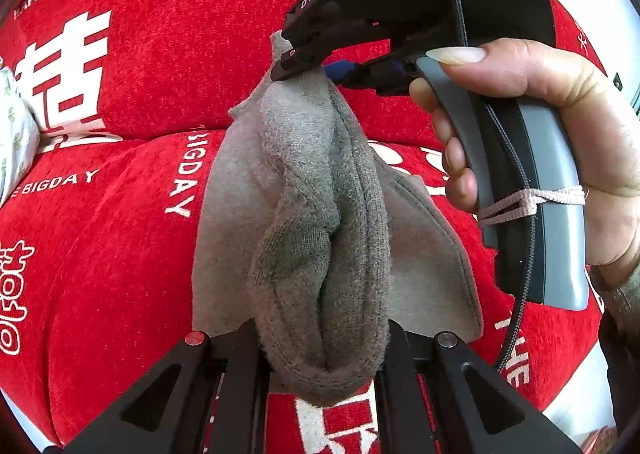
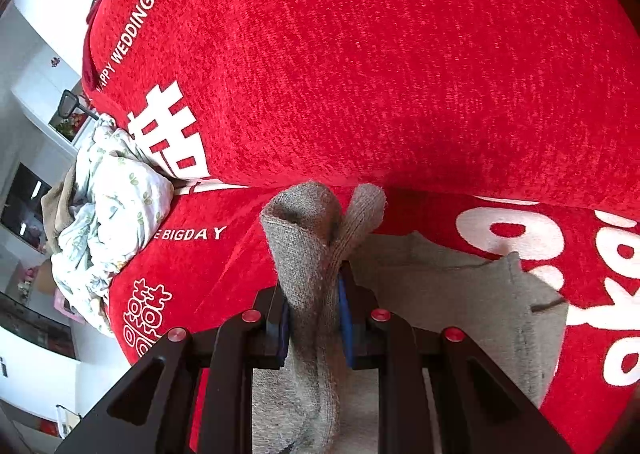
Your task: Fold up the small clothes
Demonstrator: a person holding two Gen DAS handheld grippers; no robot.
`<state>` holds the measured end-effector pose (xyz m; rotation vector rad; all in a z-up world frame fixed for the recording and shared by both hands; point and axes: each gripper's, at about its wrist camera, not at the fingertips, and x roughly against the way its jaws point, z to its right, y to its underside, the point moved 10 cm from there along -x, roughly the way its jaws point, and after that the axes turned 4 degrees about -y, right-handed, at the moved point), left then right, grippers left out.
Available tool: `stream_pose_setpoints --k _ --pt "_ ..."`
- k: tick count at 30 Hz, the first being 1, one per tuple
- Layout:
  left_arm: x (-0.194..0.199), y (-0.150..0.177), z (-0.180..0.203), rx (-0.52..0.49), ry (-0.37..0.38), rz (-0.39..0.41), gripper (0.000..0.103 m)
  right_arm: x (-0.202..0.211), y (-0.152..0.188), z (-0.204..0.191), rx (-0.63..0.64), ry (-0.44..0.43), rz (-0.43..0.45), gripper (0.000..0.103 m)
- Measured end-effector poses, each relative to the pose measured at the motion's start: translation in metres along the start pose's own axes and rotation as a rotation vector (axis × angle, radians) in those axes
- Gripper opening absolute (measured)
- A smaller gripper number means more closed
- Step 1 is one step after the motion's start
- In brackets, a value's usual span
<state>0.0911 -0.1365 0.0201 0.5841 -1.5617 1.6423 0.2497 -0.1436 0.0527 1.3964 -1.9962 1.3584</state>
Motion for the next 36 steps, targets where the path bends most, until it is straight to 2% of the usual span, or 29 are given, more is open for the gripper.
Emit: stream_pose_setpoints --k 15,22,36 --pt "-0.012 0.008 0.050 -0.097 -0.061 -0.013 0.010 0.029 0.007 0.044 -0.006 0.003 0.016 0.022" --pt "-0.012 0.013 0.073 -0.154 -0.063 -0.017 0.010 0.046 0.009 0.066 -0.008 0.013 0.033 0.022" --pt "-0.033 0.019 0.083 -0.194 -0.073 -0.060 0.010 0.050 0.022 0.097 -0.051 -0.011 0.041 0.022"
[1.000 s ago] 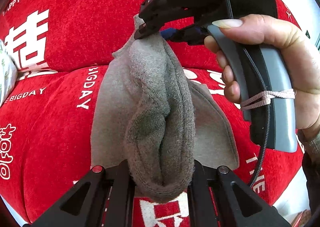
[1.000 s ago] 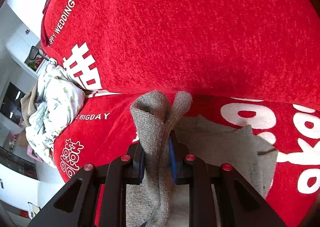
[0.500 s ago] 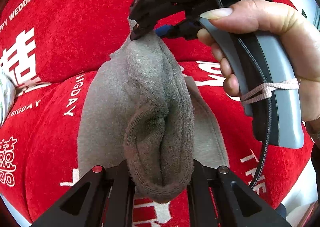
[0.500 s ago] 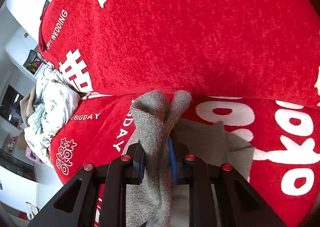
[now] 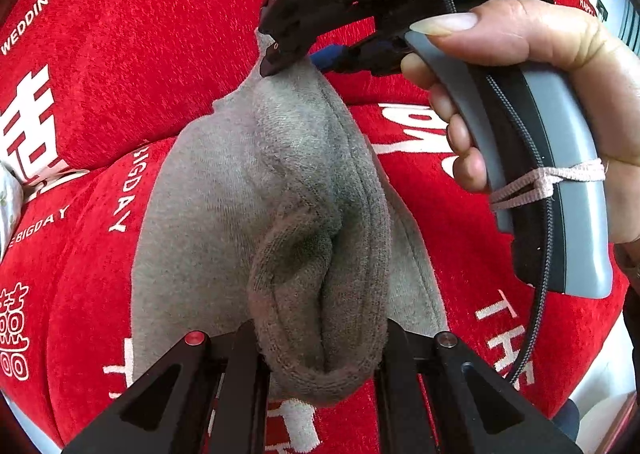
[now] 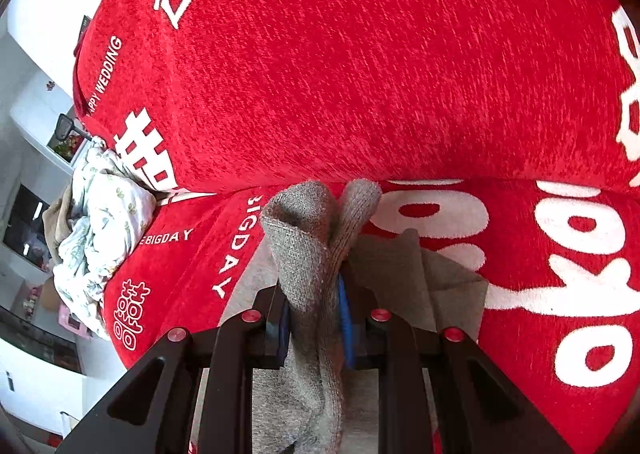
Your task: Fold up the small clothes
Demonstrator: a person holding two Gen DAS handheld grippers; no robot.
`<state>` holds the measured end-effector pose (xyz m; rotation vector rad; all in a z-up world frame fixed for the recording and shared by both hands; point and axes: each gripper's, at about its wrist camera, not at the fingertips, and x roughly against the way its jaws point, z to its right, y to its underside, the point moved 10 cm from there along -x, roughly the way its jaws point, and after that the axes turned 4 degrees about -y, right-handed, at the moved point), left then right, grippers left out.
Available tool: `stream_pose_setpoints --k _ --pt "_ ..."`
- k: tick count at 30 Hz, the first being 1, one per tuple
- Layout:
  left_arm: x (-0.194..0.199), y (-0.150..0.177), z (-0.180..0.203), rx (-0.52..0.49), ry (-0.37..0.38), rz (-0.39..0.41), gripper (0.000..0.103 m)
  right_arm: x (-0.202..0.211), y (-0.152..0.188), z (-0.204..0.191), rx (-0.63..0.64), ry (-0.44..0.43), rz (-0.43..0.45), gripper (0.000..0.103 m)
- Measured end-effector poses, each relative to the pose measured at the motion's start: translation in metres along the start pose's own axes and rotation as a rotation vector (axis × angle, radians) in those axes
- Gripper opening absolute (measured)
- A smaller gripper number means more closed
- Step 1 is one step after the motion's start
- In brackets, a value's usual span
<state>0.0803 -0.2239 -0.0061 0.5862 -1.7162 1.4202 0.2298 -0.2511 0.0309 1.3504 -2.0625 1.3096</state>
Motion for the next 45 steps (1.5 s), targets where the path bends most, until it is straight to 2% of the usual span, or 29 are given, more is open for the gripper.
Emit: stream_pose_setpoints --k 8,16,24,34,40,45 --pt "-0.012 0.003 0.002 0.013 0.009 -0.023 0.010 -0.004 0.004 0.011 -0.008 -0.008 -0.003 0.022" --pt "-0.023 0.005 0.009 -0.004 -0.014 -0.033 0.010 -0.007 0.009 0.025 -0.031 -0.028 0.000 0.022" --pt "-0.024 0.007 0.012 -0.016 -0.016 -0.033 0.010 -0.001 0.012 0.034 -0.061 -0.081 0.023 0.022" --pt "-0.041 0.010 0.021 -0.077 -0.080 -0.052 0.010 -0.003 0.024 0.061 -0.127 -0.107 0.032 0.022" --pt "-0.031 0.004 0.030 -0.090 -0.065 -0.044 0.010 0.014 0.018 0.054 -0.120 -0.143 0.066 0.022" --pt "-0.039 0.006 0.030 -0.083 -0.058 -0.069 0.010 0.008 0.021 0.065 -0.138 -0.117 0.051 0.022"
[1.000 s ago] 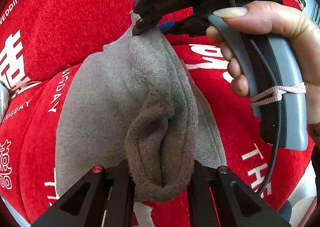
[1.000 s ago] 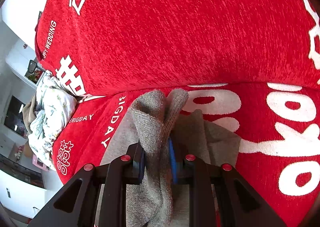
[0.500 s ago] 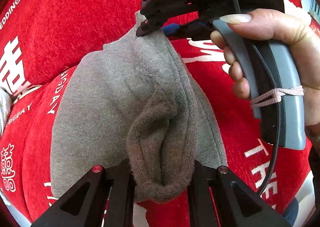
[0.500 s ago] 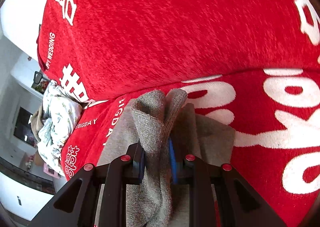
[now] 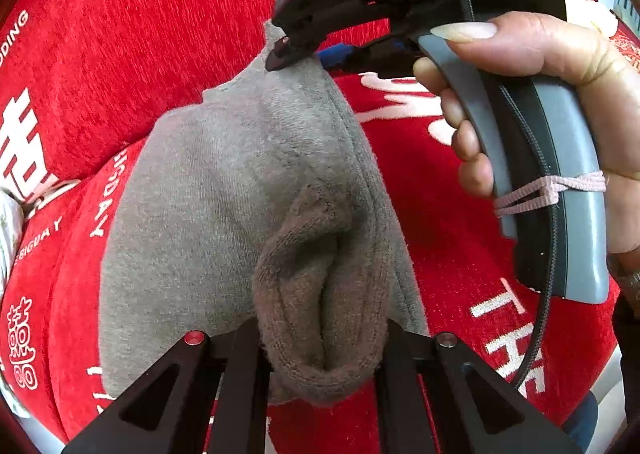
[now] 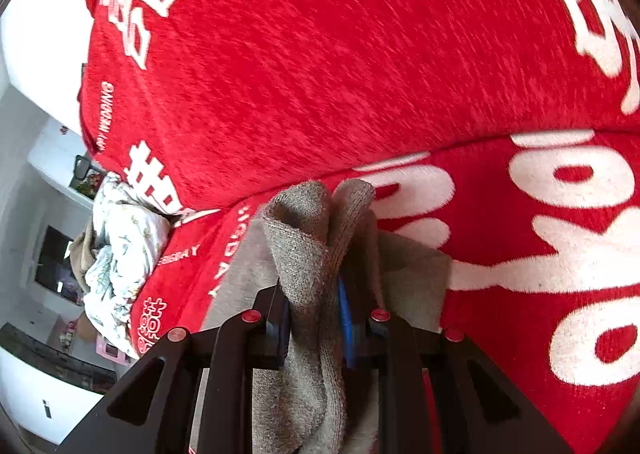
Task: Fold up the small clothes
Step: 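Lower the held sweater onto the bedspread and open both tools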
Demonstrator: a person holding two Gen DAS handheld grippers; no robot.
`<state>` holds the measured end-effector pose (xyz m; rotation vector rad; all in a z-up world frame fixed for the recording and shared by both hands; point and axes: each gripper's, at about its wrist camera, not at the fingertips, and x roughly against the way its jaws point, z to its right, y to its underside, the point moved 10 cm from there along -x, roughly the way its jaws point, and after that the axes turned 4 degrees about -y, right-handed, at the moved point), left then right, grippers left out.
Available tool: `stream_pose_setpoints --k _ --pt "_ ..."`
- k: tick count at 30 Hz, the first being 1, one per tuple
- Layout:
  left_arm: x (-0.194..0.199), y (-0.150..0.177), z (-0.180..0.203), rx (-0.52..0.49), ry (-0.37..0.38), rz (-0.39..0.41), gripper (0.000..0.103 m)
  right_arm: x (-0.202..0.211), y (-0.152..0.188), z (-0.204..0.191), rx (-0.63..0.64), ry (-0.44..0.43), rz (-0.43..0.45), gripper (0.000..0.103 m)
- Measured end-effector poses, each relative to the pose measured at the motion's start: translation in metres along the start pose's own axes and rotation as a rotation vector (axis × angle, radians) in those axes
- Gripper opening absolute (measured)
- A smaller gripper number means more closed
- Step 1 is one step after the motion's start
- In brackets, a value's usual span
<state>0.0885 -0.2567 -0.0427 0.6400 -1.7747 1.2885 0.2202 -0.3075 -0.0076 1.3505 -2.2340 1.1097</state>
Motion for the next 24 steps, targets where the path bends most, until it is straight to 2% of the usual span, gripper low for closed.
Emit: stream_pose_setpoints --k 5,14,16,18,19,20,21,22,23,24 --pt "-0.008 0.001 0.000 -0.003 -0.003 -0.006 0.010 -0.013 0.008 0.021 -0.031 0.040 -0.015 0.022" --pt "-0.007 0.000 0.003 0.011 0.011 0.002 0.010 -0.021 0.014 0.032 -0.013 0.100 -0.019 0.023" --pt "-0.007 0.001 0.005 0.015 0.017 0.003 0.019 -0.021 0.014 0.033 -0.008 0.130 -0.015 0.028" --pt "-0.004 0.003 0.008 0.025 0.066 -0.004 0.047 -0.018 0.015 0.036 -0.009 0.167 -0.012 0.040" --pt "-0.002 0.005 0.006 0.036 0.081 -0.008 0.053 -0.014 0.015 0.039 -0.010 0.201 -0.011 0.053" --pt "0.000 0.006 0.004 0.045 0.090 -0.011 0.062 -0.010 0.015 0.040 -0.008 0.215 -0.006 0.059" --pt "0.002 0.007 0.002 0.054 0.110 -0.017 0.074 -0.001 0.014 0.040 -0.003 0.229 0.013 0.060" --pt "0.007 0.010 -0.001 0.069 0.159 -0.022 0.081 0.006 0.013 0.039 -0.003 0.234 0.028 0.060" --pt "0.012 0.011 -0.005 0.085 0.188 -0.021 0.086 0.015 0.012 0.037 -0.007 0.234 0.046 0.060" --pt "0.019 0.012 -0.010 0.109 0.231 -0.016 0.086 0.027 0.010 0.031 -0.003 0.225 0.071 0.060"
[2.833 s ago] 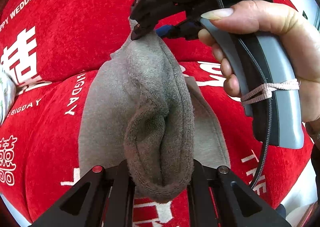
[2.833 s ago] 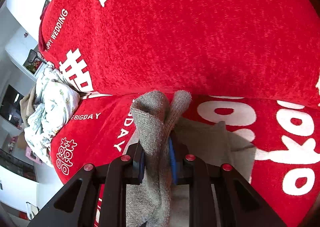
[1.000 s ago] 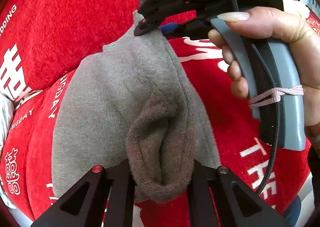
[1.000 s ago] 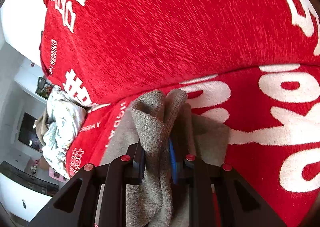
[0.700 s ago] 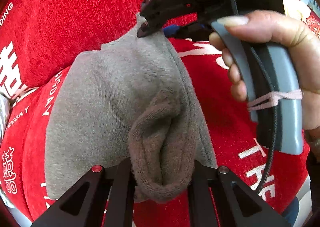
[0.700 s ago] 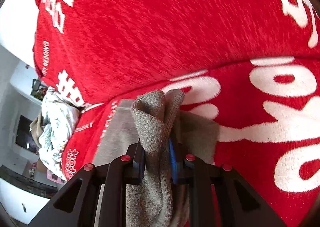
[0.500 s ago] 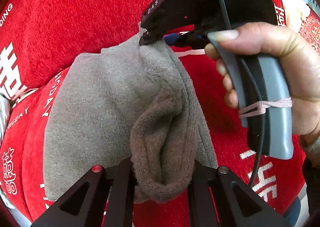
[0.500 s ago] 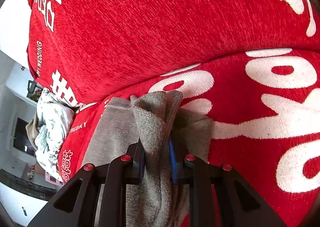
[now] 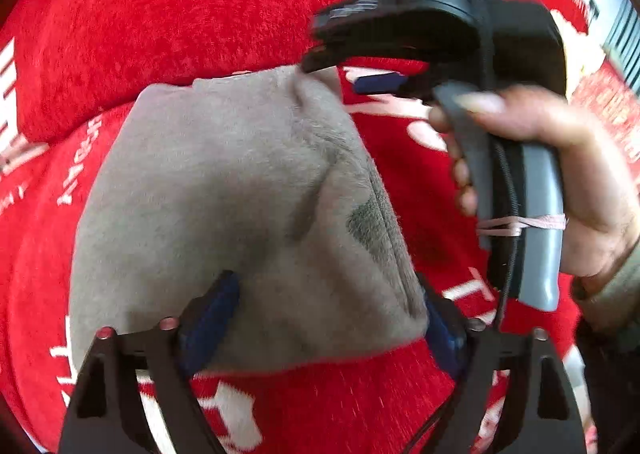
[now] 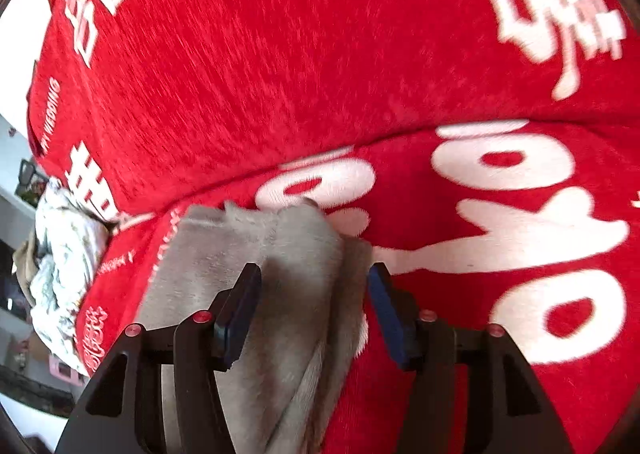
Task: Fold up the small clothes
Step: 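Lower the held sweater onto the bedspread and open both tools, then move both open tools over the laid sweater toward its folded edge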
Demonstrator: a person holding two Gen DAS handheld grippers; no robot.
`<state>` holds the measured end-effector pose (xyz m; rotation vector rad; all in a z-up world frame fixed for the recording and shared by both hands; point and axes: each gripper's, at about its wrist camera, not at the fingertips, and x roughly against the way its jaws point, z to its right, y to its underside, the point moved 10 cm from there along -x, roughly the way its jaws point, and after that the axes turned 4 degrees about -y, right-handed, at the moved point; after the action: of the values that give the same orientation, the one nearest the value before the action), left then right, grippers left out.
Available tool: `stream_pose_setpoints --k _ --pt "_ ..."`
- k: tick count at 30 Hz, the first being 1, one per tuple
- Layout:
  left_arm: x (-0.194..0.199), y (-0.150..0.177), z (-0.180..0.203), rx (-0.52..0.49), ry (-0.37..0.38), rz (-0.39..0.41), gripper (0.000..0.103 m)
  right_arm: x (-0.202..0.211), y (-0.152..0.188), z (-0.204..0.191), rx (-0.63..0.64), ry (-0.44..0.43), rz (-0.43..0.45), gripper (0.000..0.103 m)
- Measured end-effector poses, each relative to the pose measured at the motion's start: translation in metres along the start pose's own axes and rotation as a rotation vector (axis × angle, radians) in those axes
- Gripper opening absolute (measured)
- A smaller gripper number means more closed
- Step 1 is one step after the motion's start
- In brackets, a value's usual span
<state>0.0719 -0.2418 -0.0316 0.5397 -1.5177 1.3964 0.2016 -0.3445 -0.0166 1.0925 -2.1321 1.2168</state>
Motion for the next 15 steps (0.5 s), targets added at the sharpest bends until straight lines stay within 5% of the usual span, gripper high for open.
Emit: stream_pose_setpoints --k 4,7,9,11,14,15 --pt "0.034 -0.006 -0.005 0.038 0.171 0.039 0.086 0.033 0.002 -0.030 0.079 -0.068 0.047 0.066" --pt "0.050 -0.023 -0.029 0.093 0.162 0.105 0.086 0.040 0.019 -0.065 0.132 -0.195 0.015 0.072" --pt "0.048 -0.031 -0.054 0.169 0.136 0.112 0.086 0.033 0.034 -0.076 0.139 -0.254 -0.033 0.074" --pt "0.032 -0.028 -0.080 0.214 0.030 0.074 0.086 0.021 0.046 -0.071 0.123 -0.235 -0.070 0.074" --pt "0.005 -0.017 -0.114 0.204 -0.130 0.015 0.086 0.003 0.060 -0.036 0.094 -0.078 -0.096 0.073" --pt "-0.004 -0.013 -0.121 0.204 -0.131 -0.013 0.087 0.002 0.063 -0.024 0.089 -0.021 -0.085 0.073"
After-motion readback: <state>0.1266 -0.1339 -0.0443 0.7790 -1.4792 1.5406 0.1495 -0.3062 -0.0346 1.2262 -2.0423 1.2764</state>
